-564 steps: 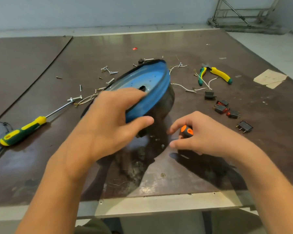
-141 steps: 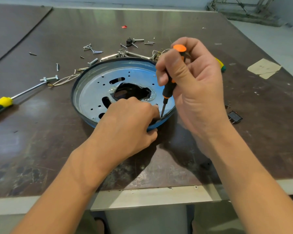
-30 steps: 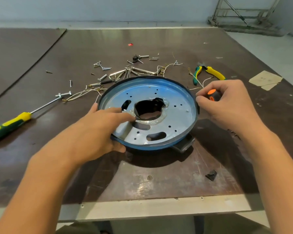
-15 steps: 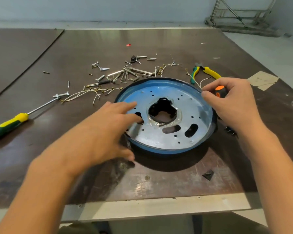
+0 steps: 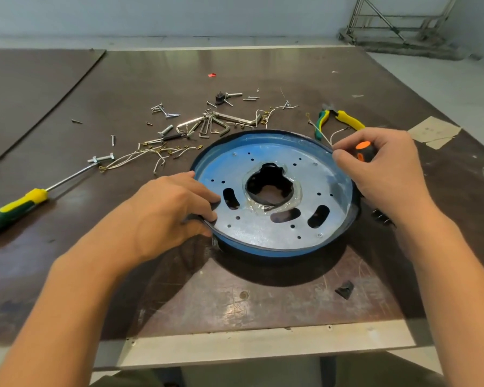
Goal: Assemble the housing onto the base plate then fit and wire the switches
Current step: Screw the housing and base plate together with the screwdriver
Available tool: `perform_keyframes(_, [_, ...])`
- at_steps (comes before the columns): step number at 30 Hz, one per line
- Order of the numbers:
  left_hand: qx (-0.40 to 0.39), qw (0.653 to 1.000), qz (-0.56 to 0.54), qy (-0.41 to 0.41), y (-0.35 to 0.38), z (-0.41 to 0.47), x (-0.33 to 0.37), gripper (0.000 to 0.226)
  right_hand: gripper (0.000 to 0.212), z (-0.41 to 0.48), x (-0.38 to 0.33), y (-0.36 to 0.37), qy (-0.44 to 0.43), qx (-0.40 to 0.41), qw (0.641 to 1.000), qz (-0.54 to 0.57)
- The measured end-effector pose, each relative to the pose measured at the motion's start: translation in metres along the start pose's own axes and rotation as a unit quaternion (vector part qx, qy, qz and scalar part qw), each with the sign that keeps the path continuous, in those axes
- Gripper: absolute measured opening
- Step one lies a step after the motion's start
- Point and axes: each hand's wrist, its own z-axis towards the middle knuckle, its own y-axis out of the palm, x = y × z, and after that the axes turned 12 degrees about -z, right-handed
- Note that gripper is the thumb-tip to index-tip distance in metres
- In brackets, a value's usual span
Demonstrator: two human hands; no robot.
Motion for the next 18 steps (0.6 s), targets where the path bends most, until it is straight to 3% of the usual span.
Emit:
perform_keyframes(4, [0.024, 0.999, -0.002, 0.022, -0.001, -0.001, 0.005, 0.02, 0.007, -0.001, 0.001, -0.004, 0.017, 0.029, 0.998, 0.05])
perform_keyframes(6, [0.053, 0.998, -0.022, 0.031, -0.006, -0.001, 0.008, 0.018, 0.007, 0.0, 0.0, -0.008, 0.041, 0.03, 0.988, 0.147])
perform_keyframes(10, [0.133, 0.985, -0.106, 0.017, -0.018, -0.005, 0.016, 0.017, 0.006, 0.006, -0.004, -0.021, 0.1, 0.002, 0.924, 0.369])
perform_keyframes(13, [0.247, 0.954, -0.169, -0.024, -0.016, -0.006, 0.019, 0.013, 0.006, 0.007, -0.006, -0.027, 0.113, -0.026, 0.906, 0.407])
perform_keyframes(15, [0.319, 0.927, -0.19, -0.048, -0.014, -0.004, 0.019, 0.025, 0.007, 0.006, -0.009, -0.026, 0.109, -0.049, 0.905, 0.408])
perform_keyframes(18, [0.394, 0.876, -0.272, -0.062, -0.017, -0.004, 0.018, 0.015, 0.006, 0.0, -0.023, -0.019, 0.077, -0.088, 0.905, 0.409])
